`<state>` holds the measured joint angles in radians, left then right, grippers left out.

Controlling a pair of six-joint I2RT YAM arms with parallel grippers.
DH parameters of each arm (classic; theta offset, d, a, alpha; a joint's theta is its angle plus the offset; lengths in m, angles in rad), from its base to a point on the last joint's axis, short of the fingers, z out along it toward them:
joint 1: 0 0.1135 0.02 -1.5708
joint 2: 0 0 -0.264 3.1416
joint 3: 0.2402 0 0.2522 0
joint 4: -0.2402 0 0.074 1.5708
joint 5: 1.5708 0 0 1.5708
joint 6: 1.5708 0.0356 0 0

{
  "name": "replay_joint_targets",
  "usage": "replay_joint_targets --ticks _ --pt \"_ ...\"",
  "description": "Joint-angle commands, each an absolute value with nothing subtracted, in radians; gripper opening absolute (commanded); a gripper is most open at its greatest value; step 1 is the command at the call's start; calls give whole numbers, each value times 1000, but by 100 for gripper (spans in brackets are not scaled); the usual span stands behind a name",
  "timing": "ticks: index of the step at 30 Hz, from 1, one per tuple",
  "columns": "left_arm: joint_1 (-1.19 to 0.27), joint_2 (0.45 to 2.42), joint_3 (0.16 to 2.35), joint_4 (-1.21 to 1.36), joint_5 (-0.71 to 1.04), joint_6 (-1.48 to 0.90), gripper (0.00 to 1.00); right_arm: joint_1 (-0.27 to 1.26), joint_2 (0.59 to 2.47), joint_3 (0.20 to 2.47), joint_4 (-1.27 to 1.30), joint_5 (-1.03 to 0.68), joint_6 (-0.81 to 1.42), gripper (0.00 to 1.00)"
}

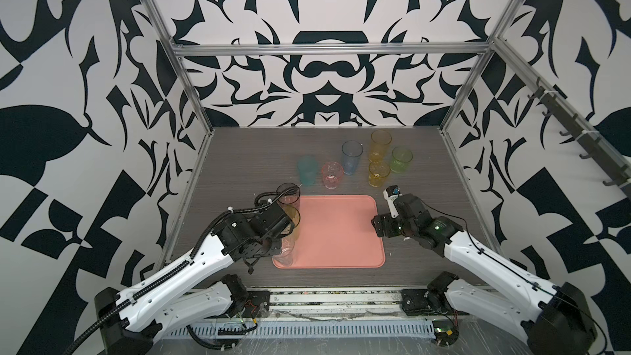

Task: Place the glasses into the tray
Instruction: 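Carry the clear cup onto the tray next to the green cup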

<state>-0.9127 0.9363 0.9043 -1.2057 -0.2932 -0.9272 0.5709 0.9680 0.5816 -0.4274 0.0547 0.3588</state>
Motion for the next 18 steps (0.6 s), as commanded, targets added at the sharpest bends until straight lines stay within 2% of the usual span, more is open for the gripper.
replay_joint_targets --ticks 1,18 --pt "-917 941 896 -1207 -318 -939 0 569 966 587 -404 49 348 91" --pt "-972 1009 917 -1220 -349 -944 0 569 967 588 -405 48 350 91"
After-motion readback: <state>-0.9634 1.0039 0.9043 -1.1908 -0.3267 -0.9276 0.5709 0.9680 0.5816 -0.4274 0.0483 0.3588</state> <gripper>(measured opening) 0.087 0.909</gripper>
